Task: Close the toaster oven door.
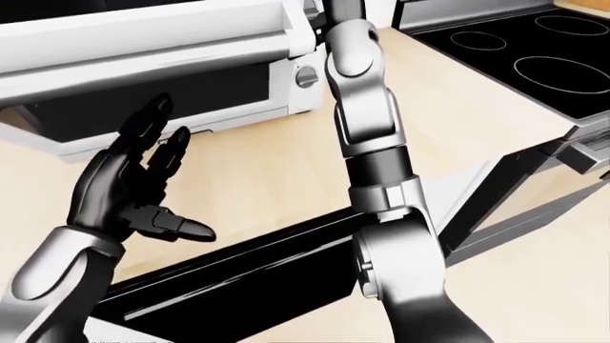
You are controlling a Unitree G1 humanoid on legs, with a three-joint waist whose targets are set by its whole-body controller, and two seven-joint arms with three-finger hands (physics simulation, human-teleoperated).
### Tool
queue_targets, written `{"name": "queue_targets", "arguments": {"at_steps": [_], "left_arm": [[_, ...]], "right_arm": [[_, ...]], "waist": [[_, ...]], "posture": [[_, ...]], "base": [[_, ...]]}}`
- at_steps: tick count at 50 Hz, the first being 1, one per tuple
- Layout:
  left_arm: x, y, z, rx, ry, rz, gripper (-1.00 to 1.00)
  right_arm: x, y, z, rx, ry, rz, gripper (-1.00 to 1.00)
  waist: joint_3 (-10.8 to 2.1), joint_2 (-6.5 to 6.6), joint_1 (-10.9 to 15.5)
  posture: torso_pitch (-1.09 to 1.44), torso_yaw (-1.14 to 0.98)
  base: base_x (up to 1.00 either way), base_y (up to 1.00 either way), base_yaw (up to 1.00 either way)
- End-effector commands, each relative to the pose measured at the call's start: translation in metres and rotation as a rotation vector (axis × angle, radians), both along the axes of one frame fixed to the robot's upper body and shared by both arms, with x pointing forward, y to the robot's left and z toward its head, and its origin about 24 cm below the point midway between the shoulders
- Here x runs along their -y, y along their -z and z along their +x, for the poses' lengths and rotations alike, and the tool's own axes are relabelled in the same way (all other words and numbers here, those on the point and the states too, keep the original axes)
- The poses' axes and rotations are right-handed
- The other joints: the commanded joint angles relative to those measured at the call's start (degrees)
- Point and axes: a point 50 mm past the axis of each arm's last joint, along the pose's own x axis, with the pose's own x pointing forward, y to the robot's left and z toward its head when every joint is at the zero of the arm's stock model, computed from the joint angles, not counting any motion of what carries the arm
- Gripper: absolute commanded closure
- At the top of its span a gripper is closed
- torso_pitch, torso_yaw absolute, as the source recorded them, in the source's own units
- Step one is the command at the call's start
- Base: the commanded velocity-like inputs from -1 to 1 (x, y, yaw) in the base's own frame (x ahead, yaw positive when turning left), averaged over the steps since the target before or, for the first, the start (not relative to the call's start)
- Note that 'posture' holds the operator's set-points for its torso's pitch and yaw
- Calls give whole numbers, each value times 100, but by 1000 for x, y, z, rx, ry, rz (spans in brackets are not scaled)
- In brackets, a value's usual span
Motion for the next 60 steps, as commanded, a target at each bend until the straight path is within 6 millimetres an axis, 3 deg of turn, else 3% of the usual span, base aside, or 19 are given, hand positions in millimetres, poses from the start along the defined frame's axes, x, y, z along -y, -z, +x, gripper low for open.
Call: {"name": "queue_targets", "arguments": {"at_steps": [1, 26, 60], "left_arm": [[-1, -14, -3, 82, -2, 2, -100], [-11, -27, 11, 110, -28, 28, -100], [-27, -60, 19, 179, -71, 49, -100]], "right_arm": [[-12, -50, -27, 214, -73, 45, -100], [-8, -42, -23, 196, -32, 44, -100], [9, -32, -16, 156, 63, 46, -100]], "waist": [[-256, -55, 70], [-273, -64, 99], [-273, -64, 109]], "posture": [[0, 0], [0, 0], [0, 0]], "base": [[0, 0, 0], [0, 0, 0], [0, 0, 0]]}}
